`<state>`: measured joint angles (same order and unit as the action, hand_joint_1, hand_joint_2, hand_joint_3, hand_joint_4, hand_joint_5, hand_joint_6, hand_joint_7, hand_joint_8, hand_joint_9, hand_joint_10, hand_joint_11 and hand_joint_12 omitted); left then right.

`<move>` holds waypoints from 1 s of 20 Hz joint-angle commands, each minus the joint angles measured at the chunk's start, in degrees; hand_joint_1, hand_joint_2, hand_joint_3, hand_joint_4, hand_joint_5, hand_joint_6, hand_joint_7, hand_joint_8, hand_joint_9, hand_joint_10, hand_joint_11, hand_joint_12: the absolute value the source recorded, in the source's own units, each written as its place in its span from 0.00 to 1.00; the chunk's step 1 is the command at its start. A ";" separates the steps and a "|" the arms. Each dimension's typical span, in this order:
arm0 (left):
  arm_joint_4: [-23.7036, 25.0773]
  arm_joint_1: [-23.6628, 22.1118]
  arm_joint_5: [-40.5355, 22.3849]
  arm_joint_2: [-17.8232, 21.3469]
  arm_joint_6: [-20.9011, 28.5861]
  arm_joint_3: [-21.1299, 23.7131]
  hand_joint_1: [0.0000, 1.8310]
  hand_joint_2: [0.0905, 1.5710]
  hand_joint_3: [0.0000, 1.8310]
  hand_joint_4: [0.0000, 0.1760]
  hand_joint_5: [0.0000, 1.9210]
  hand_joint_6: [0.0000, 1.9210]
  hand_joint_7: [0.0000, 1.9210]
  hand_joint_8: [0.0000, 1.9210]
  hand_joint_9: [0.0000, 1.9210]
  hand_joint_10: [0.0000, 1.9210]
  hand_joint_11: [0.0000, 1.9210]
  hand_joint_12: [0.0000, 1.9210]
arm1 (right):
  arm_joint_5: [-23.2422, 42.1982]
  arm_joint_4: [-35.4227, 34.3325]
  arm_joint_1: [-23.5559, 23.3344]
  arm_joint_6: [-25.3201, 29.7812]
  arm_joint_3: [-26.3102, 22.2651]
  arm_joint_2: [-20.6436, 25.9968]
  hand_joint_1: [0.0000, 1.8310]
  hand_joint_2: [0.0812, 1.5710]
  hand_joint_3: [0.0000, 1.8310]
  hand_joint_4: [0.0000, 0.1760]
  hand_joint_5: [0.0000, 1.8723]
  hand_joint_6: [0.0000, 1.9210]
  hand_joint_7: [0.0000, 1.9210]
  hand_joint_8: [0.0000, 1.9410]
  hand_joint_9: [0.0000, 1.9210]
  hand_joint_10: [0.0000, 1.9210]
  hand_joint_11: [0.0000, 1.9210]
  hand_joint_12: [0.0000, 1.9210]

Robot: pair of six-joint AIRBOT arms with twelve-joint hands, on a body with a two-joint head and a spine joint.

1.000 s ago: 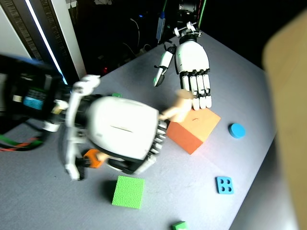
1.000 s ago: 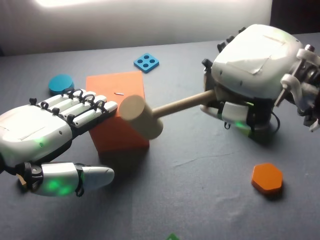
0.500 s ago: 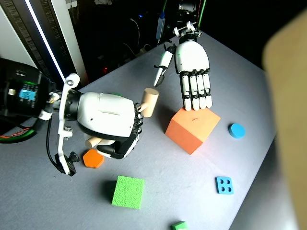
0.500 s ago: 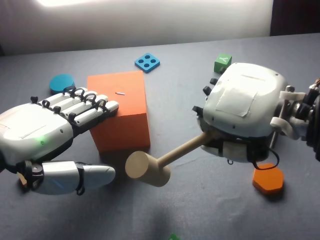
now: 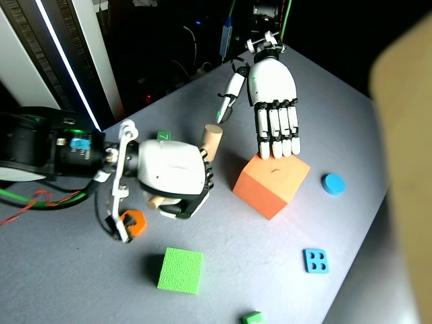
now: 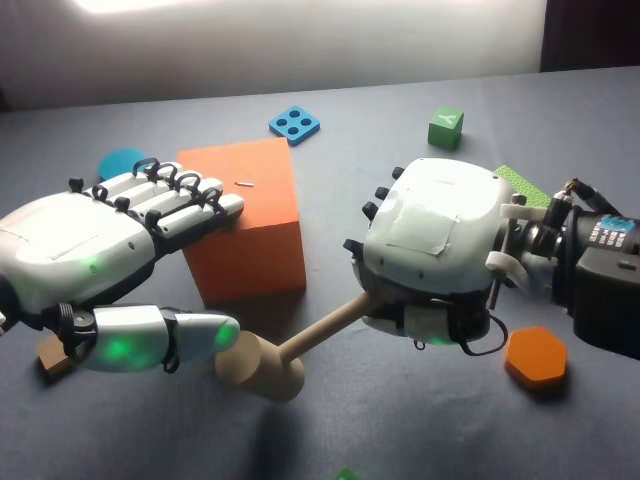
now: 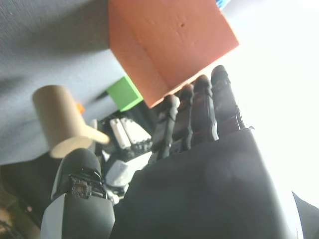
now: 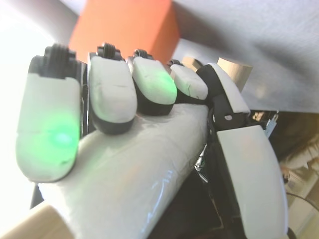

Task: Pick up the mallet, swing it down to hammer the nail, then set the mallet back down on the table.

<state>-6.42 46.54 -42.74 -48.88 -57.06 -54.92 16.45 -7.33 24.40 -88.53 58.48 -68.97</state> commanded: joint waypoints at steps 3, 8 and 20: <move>0.22 -1.57 -6.30 1.29 0.63 -0.04 0.00 0.73 0.00 0.00 0.01 0.00 0.00 0.00 0.00 0.00 0.00 0.00 | 7.26 1.18 1.31 -1.58 0.74 -0.72 0.33 0.99 0.00 1.00 0.77 1.00 0.83 1.00 0.87 1.00 0.94 1.00; 3.27 -4.64 -4.36 2.70 3.21 0.01 0.00 0.73 0.00 0.00 0.01 0.00 0.00 0.00 0.00 0.00 0.00 0.00 | 9.47 1.18 2.29 -2.86 1.67 -2.14 0.14 0.86 0.00 0.00 0.47 1.00 0.49 1.00 0.49 1.00 0.48 1.00; 13.92 -9.81 1.40 8.58 11.19 3.57 0.00 0.73 0.00 0.00 0.01 0.00 0.01 0.00 0.00 0.00 0.00 0.00 | 10.83 1.19 2.82 -2.87 2.04 -2.20 0.11 0.80 0.00 0.00 0.33 0.36 0.32 0.45 0.26 0.55 0.12 0.74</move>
<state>8.01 37.32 -35.27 -40.66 -46.24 -51.22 20.36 -6.76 27.46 -91.35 60.53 -71.50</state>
